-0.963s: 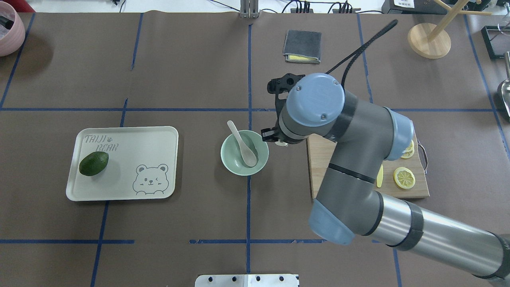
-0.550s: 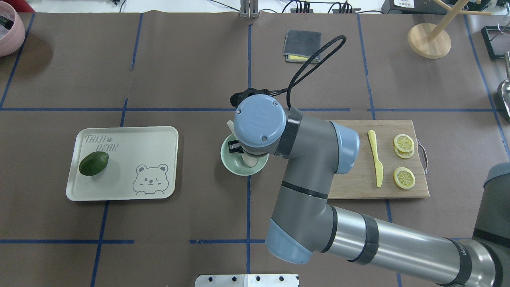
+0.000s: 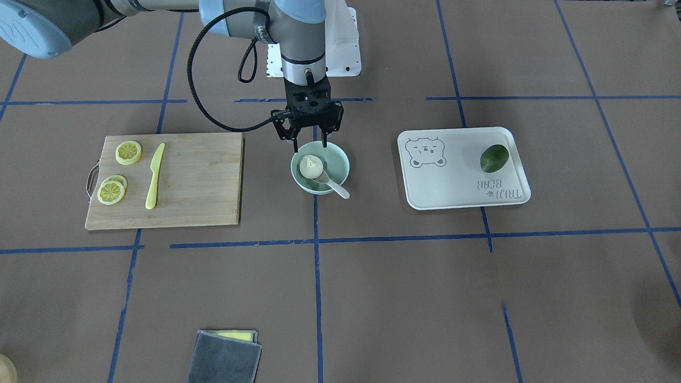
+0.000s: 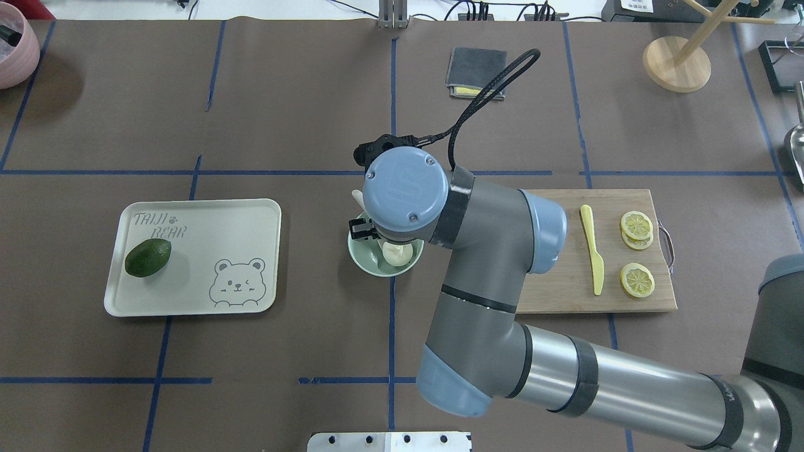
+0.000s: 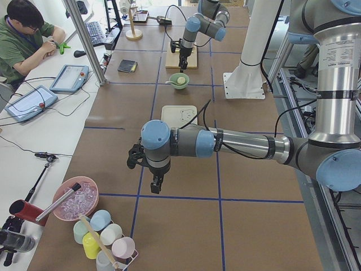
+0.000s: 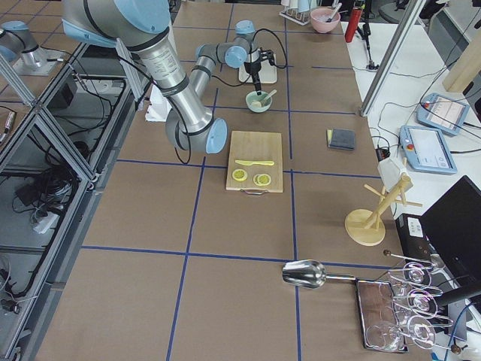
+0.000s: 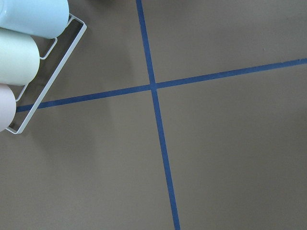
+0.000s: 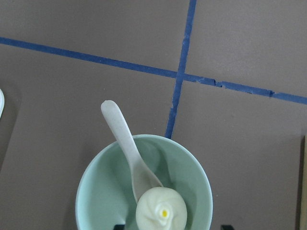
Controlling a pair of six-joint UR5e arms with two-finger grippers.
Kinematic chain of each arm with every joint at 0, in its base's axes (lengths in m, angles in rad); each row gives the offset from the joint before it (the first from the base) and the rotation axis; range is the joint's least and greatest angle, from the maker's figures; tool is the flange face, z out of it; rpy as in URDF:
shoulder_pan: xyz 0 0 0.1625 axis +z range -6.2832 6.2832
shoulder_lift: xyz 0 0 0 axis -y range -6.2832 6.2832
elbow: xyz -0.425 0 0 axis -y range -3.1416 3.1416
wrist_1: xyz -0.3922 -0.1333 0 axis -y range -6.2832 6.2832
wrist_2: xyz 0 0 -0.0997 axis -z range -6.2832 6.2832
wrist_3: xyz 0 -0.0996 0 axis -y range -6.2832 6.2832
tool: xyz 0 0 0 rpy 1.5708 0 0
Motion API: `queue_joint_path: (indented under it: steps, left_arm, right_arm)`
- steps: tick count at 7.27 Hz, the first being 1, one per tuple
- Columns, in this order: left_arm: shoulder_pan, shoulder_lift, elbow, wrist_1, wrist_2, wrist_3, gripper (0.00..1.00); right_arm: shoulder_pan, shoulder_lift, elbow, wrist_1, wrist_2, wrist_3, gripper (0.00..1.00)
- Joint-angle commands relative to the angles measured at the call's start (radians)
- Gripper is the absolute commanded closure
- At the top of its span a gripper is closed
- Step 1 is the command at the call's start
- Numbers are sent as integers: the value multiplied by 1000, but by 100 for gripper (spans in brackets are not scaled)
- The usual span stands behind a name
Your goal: Put spoon and bun in bowl
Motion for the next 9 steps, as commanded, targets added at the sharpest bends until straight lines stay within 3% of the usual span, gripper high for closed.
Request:
queue_joint_path:
  steps: [1, 4, 7, 9]
  left_arm:
    - [0, -6, -1, 4, 3, 4, 0]
    - [-2, 8, 2, 13, 2, 4, 0]
    - [-2, 9, 5, 10, 6, 4, 0]
    - [-2, 9, -1, 12, 6, 4, 0]
  right_arm:
    - [208, -45, 1, -3, 205, -234, 0]
    - [591, -244, -1, -5, 456, -781, 0]
    - [834, -444, 4, -5, 504, -1077, 0]
    - [917, -635, 28, 9, 531, -1075, 0]
